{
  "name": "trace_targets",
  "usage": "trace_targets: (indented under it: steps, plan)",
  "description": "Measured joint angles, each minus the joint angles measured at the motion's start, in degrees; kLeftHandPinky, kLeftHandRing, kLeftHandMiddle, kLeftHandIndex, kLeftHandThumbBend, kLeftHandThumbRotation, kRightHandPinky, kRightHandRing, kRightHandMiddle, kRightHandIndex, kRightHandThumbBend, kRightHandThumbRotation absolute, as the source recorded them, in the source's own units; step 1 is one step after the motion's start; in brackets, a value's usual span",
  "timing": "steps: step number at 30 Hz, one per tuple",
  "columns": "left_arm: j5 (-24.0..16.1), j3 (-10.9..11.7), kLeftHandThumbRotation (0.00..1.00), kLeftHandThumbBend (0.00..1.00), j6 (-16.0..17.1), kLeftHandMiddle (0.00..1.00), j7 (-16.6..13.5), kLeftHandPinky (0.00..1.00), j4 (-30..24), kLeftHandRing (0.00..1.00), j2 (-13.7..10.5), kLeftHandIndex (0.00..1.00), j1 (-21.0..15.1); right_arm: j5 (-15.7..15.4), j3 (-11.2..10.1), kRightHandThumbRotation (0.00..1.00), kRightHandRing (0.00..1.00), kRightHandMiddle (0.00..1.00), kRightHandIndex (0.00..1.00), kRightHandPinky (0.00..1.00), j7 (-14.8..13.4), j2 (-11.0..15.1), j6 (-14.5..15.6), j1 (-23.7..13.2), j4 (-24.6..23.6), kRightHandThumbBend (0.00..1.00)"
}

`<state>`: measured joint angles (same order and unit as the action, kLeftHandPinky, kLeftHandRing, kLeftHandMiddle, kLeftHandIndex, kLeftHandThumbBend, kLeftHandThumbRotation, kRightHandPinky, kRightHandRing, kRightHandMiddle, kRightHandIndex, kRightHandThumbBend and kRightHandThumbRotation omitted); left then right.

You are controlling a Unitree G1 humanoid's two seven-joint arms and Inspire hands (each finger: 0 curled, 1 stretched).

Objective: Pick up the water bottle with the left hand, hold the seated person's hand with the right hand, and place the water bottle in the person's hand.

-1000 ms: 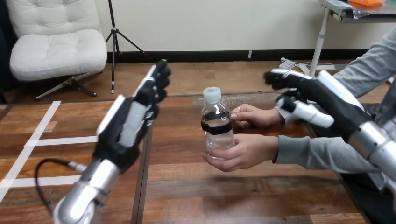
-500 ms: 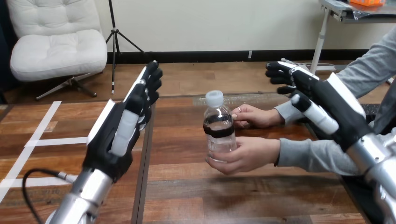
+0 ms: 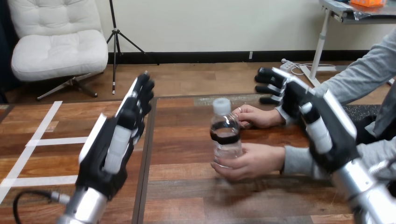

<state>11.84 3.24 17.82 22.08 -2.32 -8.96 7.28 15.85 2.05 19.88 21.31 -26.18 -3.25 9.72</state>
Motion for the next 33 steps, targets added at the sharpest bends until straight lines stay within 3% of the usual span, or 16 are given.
trace_targets:
  steps: [8,15,23,33]
  plan:
    - [0.1,-0.2,1.00,0.95,0.4,1.00,-0.8,1.00,-2.0,1.00,1.3,1.00,4.4,1.8,1.0,1.00,0.87,0.87,0.87,0.79,-0.8,-4.8,2.4,6.4,-6.8,1.00]
    - [1.3,-0.4,1.00,0.93,0.8,1.00,0.2,1.00,-4.4,1.00,1.3,1.00,7.9,3.7,2.3,1.00,0.90,0.89,0.89,0.85,-0.2,-7.9,4.1,11.9,-12.0,1.00]
    - [2.4,-0.5,0.99,0.91,1.7,1.00,1.9,1.00,-5.9,1.00,0.8,1.00,9.9,4.9,2.5,1.00,0.93,0.91,0.91,0.93,1.7,-9.1,5.2,15.3,-15.0,0.99]
    - [2.1,-0.4,1.00,0.88,3.8,1.00,1.6,1.00,-6.2,1.00,1.1,1.00,11.5,6.5,2.1,1.00,0.92,0.91,0.91,0.92,2.7,-10.3,5.4,16.8,-15.9,0.99]
